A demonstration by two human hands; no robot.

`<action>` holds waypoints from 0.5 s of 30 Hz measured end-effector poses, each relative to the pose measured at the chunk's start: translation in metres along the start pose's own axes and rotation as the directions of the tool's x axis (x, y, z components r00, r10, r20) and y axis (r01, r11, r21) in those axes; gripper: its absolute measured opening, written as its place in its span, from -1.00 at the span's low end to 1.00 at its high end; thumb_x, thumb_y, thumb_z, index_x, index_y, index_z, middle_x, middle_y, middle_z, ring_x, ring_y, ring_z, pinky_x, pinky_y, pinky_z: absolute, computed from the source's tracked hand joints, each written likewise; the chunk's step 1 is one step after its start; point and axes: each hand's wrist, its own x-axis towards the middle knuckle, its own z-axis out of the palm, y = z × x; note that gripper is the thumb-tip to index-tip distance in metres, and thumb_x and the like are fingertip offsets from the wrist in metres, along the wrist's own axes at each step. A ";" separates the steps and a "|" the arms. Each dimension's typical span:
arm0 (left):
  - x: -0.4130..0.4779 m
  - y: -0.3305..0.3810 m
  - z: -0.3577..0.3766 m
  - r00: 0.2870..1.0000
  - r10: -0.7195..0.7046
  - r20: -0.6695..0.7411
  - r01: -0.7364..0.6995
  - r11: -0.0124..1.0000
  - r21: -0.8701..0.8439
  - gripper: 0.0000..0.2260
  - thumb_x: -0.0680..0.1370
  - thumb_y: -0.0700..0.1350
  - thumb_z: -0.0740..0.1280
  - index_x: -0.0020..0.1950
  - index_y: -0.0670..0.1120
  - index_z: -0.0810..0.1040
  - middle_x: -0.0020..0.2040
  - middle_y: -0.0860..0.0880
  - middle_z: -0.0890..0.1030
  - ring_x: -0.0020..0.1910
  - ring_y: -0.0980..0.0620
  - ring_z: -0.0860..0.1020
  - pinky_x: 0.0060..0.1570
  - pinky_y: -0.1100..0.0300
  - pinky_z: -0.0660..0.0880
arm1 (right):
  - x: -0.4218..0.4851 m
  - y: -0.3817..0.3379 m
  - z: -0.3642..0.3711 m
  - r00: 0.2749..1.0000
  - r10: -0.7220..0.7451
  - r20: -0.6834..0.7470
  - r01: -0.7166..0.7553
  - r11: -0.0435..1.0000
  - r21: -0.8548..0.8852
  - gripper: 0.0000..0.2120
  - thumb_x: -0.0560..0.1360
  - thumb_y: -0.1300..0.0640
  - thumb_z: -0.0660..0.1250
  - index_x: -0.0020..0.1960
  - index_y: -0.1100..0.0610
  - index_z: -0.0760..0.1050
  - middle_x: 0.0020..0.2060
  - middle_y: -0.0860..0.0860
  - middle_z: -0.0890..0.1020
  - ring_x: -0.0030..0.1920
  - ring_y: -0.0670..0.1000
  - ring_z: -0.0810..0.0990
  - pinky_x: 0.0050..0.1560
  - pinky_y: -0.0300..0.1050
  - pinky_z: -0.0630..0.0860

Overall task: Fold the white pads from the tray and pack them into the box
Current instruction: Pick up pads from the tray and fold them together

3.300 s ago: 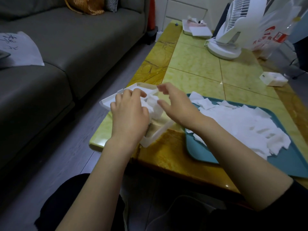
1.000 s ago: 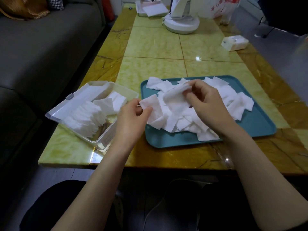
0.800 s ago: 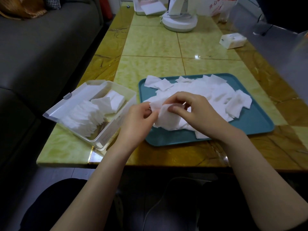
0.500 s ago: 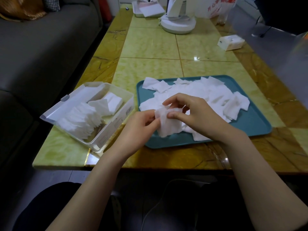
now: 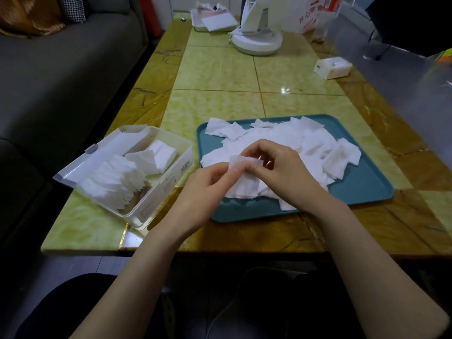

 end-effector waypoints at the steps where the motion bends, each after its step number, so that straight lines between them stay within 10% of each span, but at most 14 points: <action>1: 0.000 0.001 0.000 0.999 0.028 -0.035 -0.028 0.999 0.022 -0.59 0.43 0.23 0.25 0.01 -0.06 0.66 -0.08 -0.23 0.65 -0.05 -0.24 0.59 0.02 -0.26 0.47 | 0.000 -0.001 0.003 1.000 -0.004 -0.021 0.005 1.000 0.027 -0.95 0.48 0.15 0.36 -0.08 0.03 0.53 -0.20 -0.16 0.59 -0.24 -0.19 0.49 -0.22 -0.37 0.40; 7: 0.006 -0.004 -0.013 0.921 0.023 -0.389 0.002 0.998 0.063 -0.88 0.48 -0.07 0.32 -0.16 -0.07 0.61 -0.17 -0.23 0.65 -0.22 -0.03 0.57 -0.08 -0.14 0.52 | 0.007 0.007 0.018 0.990 0.041 -0.134 -0.038 0.999 0.024 -0.89 0.51 0.16 0.33 0.02 0.02 0.49 -0.03 -0.06 0.55 -0.09 -0.12 0.53 -0.08 -0.38 0.44; 15: 0.002 -0.005 -0.031 0.891 0.002 -0.454 0.003 1.000 0.011 -0.82 0.43 -0.04 0.27 -0.19 -0.14 0.56 -0.33 -0.13 0.52 -0.31 0.07 0.42 -0.26 0.12 0.36 | 0.006 0.025 0.047 0.993 -0.015 0.116 0.082 0.794 -0.602 -0.41 0.39 -0.03 0.43 0.35 0.10 0.34 0.23 0.07 0.41 0.22 0.10 0.33 0.20 -0.10 0.27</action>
